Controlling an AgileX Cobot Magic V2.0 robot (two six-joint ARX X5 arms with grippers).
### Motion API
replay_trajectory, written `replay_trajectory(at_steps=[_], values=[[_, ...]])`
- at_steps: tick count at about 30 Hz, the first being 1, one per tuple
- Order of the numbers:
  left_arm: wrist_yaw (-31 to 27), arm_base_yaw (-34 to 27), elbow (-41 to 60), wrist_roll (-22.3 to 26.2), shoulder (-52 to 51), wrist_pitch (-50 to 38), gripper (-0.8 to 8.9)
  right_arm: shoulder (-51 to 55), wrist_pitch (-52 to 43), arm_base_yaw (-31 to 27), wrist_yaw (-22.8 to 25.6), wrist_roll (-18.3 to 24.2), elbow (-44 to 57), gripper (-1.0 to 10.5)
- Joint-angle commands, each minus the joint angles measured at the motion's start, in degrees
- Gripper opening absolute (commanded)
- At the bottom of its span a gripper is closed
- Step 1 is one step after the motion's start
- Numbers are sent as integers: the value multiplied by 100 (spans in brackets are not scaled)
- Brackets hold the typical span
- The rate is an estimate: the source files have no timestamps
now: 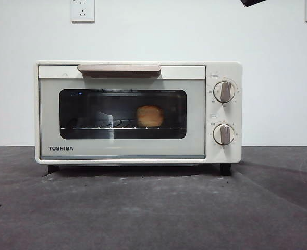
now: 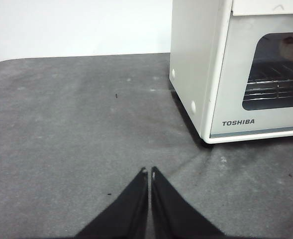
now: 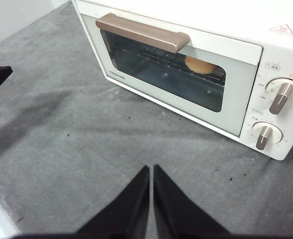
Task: The left arm flap open the oven, the right arm pick bread and place it into oven, the left arm flap close the oven
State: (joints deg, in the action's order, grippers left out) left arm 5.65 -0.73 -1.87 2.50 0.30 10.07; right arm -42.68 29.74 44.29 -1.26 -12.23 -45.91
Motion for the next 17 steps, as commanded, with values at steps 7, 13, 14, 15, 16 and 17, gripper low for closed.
replay_trajectory(at_steps=[7,13,14,15,16,17], values=[[-24,-4,118,90,-11,11,19,-28,-59,59,20,28,-63,7],[-24,-4,118,90,-11,11,19,-24,-52,57,24,92,-63,7],[-24,-4,118,90,-11,11,19,0,-55,44,22,94,-63,7],[-26,-4,118,90,-11,11,19,35,-55,0,26,118,-63,7],[-24,-4,118,90,-11,11,19,81,-52,-111,74,330,-63,7],[-24,-4,118,90,-11,11,19,133,-46,-245,70,450,-63,7]])
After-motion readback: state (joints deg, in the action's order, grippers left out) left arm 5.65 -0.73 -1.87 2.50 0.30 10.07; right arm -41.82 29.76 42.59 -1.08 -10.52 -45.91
